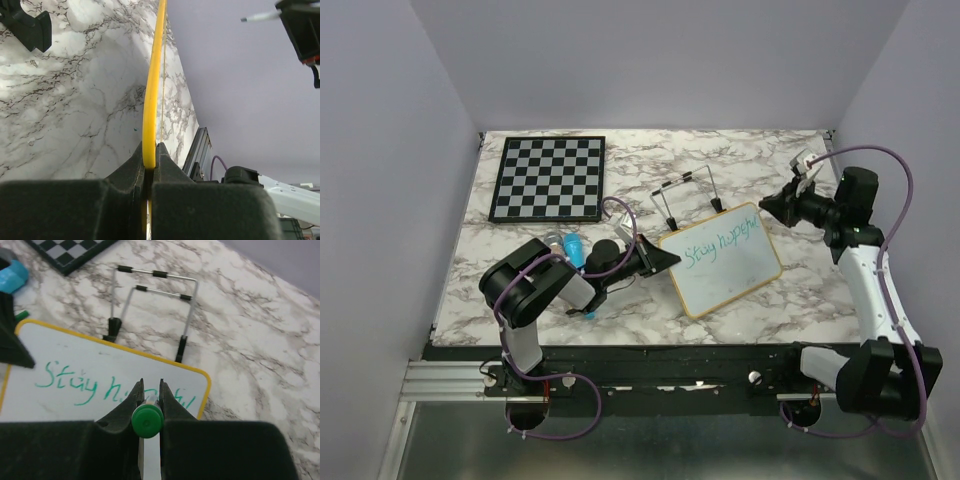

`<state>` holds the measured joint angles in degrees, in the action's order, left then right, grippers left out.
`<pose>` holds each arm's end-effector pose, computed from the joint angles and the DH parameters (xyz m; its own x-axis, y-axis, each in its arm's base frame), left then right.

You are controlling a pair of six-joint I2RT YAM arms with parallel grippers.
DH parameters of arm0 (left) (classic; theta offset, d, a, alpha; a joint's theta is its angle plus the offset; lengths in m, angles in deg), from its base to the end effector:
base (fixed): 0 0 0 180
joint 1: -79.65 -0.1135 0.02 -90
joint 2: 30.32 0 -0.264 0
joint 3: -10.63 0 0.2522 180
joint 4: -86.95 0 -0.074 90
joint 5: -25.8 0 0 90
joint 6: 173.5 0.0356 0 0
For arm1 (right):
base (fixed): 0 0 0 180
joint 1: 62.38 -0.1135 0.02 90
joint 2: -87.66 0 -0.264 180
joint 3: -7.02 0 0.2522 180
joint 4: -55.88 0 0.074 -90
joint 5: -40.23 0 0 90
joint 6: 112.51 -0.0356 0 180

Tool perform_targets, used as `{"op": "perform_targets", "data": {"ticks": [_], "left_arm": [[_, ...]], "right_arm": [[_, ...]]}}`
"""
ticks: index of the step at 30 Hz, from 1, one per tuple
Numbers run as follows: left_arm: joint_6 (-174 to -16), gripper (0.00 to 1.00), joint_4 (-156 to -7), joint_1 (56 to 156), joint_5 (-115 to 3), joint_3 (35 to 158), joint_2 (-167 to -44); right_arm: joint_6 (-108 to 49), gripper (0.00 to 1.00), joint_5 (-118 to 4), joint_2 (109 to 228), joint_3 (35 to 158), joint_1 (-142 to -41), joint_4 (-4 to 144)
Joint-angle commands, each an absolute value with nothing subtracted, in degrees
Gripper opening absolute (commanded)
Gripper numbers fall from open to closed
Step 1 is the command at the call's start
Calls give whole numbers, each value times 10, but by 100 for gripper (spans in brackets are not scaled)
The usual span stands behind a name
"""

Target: Write a sentence on the whiteboard

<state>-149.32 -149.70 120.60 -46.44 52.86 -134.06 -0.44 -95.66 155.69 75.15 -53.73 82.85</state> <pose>0.2274 -0.2117 0.1391 -0.8050 -0.4517 -0.3846 0.2913 0.2637 -0.9196 0.2624 -0.0141 0.3141 -0.2155 -0.2318 -0.9486 -0.6577 0.7525 -0.0344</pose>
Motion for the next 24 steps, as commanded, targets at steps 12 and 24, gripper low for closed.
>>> {"op": "perform_targets", "data": {"ticks": [12, 24], "left_arm": [[-1486, 0, -1485, 1223, -524, 512, -1295], [-1483, 0, -1490, 1239, -547, 504, -1284]], "right_arm": [[251, 1, -1146, 1455, 629, -622, 1052], [256, 1, -1116, 1467, 605, -705, 1020]]}}
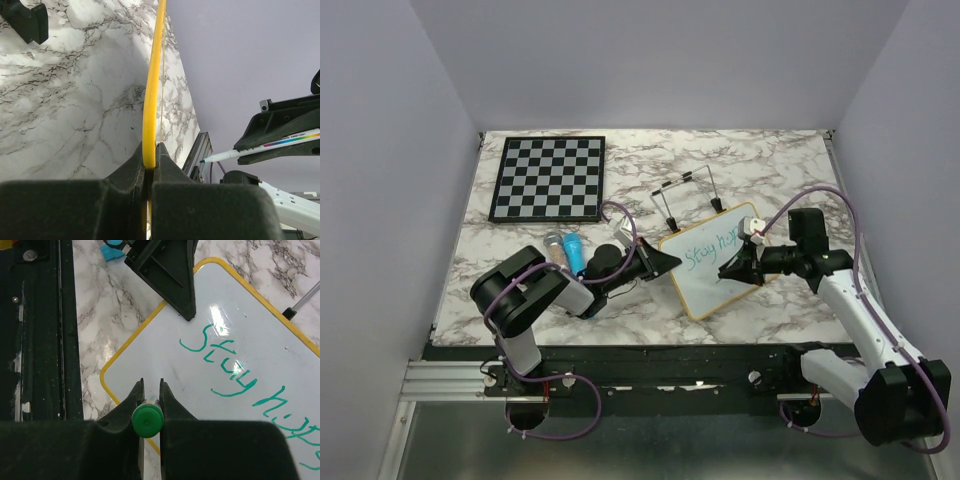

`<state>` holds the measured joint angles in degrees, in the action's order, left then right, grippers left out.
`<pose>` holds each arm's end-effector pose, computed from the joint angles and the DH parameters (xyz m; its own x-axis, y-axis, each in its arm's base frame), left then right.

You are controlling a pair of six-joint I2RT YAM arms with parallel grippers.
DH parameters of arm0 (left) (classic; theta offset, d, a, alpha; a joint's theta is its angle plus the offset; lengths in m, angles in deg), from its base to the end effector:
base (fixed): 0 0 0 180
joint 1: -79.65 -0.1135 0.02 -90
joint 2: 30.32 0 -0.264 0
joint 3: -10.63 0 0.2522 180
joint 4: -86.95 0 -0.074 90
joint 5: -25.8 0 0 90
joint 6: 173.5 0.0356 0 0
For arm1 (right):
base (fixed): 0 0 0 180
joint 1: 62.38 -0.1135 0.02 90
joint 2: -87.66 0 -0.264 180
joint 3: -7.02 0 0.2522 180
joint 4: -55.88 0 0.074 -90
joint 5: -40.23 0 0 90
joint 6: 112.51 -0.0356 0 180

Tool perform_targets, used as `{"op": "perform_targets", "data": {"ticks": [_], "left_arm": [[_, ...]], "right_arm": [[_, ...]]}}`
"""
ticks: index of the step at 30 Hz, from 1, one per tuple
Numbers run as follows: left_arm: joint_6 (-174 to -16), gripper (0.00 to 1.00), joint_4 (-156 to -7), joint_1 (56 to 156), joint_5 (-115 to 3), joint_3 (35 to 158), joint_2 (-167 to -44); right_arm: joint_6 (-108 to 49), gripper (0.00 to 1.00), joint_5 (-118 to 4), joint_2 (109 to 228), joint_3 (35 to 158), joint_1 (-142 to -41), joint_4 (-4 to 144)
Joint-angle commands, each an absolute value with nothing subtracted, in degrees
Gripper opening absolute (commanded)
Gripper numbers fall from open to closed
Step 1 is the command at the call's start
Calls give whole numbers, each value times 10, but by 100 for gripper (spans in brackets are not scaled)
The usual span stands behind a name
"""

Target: Write a sentence on the whiteboard

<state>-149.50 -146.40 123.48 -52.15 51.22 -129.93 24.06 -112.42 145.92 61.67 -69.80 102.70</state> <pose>0.2128 -0.2146 0.1468 -0.7846 -0.4853 -0.3859 0.2713 0.2909 -0.9175 0.1847 0.0559 0.2525 -0.0749 -0.3462 -0.9352 -0.9816 0.1907 0.0081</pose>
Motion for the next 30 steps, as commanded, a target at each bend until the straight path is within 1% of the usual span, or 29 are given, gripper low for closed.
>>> {"op": "perform_targets", "data": {"ticks": [1, 12, 30], "left_arm": [[-1483, 0, -1492, 1240, -545, 504, -1285], [-1492, 0, -1536, 1246, -560, 489, -1297], [-1486, 0, -1524, 1255, -576, 489, -1292]], "right_arm": [[257, 1, -1112, 1471, 606, -703, 1022], [266, 1, -1114, 1485, 611, -705, 1031], [258, 0, -1105, 1483, 608, -704, 1020]]}}
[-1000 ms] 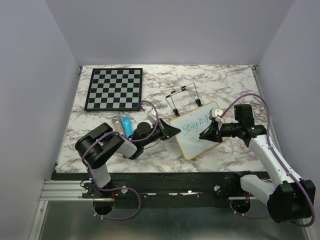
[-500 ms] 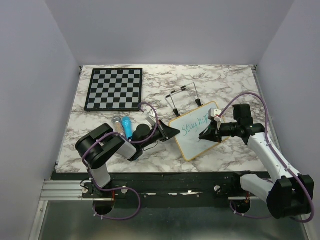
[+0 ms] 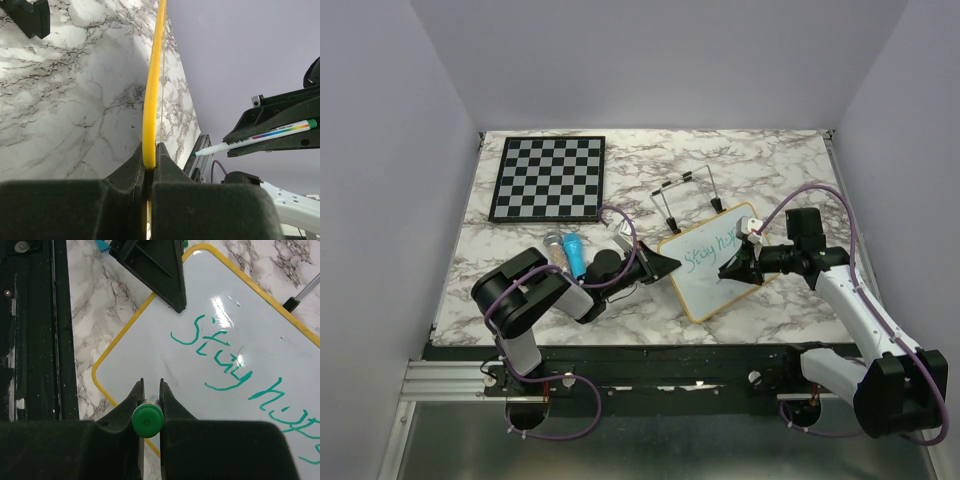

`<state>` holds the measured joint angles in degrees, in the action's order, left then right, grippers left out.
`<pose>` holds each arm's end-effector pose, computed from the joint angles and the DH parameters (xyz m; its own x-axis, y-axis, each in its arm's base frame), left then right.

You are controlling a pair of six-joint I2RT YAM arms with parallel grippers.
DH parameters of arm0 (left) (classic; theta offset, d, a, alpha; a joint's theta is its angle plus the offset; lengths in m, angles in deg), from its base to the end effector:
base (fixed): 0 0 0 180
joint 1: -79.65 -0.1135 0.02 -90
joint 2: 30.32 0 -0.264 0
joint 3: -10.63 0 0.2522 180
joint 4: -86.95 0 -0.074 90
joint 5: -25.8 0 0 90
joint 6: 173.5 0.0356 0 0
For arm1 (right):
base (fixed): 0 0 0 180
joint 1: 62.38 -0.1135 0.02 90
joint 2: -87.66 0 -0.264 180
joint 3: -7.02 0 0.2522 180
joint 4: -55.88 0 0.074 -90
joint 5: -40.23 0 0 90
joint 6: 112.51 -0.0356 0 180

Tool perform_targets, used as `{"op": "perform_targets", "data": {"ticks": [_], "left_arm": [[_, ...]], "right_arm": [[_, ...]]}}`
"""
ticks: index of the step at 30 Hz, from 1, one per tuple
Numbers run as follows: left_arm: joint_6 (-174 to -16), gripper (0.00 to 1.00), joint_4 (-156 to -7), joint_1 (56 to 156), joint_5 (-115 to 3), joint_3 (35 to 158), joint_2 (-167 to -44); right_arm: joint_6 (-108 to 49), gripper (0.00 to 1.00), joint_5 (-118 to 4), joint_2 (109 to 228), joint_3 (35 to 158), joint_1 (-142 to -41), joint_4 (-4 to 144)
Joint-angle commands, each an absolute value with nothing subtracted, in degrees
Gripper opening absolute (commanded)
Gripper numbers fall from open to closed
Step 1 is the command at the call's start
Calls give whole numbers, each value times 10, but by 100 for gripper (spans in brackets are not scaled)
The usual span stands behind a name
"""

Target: Write a sentence on the whiteboard

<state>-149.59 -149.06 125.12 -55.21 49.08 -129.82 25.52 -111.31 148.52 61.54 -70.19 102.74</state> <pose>0.2025 -0.2138 0.1436 -0.7685 -0.5064 -0.3912 0.2733 0.2930 -0.9162 0.1905 0.0577 0.2434 -0.0945 -0.3706 -0.9240 -0.9820 0.1870 0.0254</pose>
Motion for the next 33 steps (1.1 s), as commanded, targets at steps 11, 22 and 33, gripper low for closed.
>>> {"op": "perform_targets", "data": {"ticks": [11, 22, 33], "left_arm": [[-1482, 0, -1520, 1258, -575, 489, -1290], [-1487, 0, -1518, 1257, -572, 493, -1285], [-1492, 0, -1515, 1259, -570, 497, -1285]], "right_arm": [[248, 1, -1093, 1466, 603, -704, 1005], [274, 1, -1065, 1446, 606, -705, 956], [282, 1, -1120, 1443, 605, -733, 936]]}}
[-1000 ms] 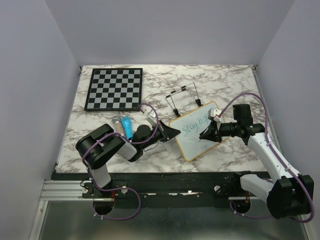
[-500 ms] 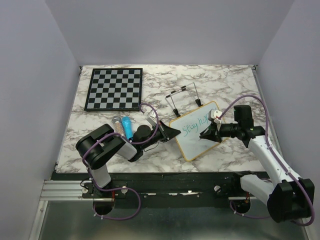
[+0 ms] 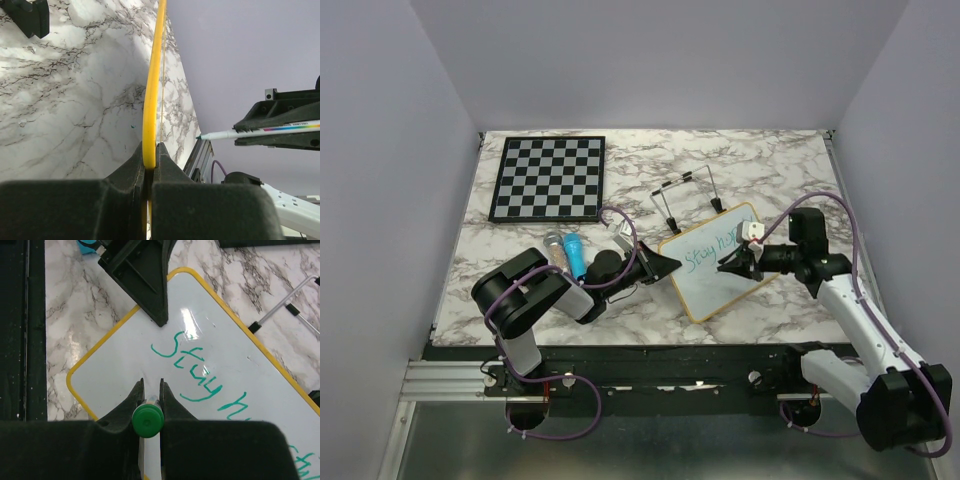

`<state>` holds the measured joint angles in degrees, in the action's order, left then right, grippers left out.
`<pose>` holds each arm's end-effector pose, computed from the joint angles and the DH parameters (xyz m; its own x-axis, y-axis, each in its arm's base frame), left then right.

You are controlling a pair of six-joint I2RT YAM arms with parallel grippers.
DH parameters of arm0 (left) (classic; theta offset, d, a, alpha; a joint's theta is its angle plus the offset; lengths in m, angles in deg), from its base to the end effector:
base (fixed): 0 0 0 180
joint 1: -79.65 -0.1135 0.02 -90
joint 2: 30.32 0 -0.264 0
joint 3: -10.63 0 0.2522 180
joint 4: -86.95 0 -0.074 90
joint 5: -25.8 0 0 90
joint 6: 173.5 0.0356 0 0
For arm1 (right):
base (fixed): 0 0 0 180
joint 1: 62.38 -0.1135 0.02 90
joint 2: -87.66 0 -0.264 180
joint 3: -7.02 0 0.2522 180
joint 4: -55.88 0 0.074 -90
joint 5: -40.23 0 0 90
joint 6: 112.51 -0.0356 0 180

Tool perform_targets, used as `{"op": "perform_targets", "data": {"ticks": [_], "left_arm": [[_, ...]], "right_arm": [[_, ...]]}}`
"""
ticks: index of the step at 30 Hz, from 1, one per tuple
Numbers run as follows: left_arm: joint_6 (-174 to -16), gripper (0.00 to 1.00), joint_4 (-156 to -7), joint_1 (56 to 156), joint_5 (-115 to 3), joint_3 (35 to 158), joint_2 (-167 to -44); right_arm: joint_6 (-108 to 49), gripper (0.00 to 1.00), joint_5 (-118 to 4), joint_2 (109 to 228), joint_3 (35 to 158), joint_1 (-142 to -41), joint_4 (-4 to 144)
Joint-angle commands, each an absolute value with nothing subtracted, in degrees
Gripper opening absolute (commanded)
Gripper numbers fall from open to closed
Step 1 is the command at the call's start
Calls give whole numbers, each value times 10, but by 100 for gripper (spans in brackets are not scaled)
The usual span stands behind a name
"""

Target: Write a sentence on the whiteboard

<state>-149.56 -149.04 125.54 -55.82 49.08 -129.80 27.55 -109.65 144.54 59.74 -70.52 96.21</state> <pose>0.2012 -0.2150 0.1437 -0.7664 -0.5085 -0.3925 0.2734 0.2948 -0.9156 0.1865 0.0578 0.2519 0.0775 -0.3776 -0.9227 -0.9697 0.1867 -0.1578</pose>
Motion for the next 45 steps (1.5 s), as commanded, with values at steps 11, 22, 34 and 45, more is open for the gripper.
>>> {"op": "perform_targets", "data": {"ticks": [11, 22, 34, 45], "left_arm": [[-1498, 0, -1514, 1259, -565, 511, -1294], [-1499, 0, -1519, 1259, -566, 508, -1296], [-1497, 0, -1524, 1260, -563, 508, -1299], [-1494, 0, -1521, 1260, -564, 507, -1295]], "right_arm": [[274, 1, -1047, 1453, 558, -814, 869], [271, 0, -993, 1480, 551, -822, 852], [264, 1, -984, 1496, 552, -839, 838], [296, 1, -1008, 1507, 565, -852, 894]]}}
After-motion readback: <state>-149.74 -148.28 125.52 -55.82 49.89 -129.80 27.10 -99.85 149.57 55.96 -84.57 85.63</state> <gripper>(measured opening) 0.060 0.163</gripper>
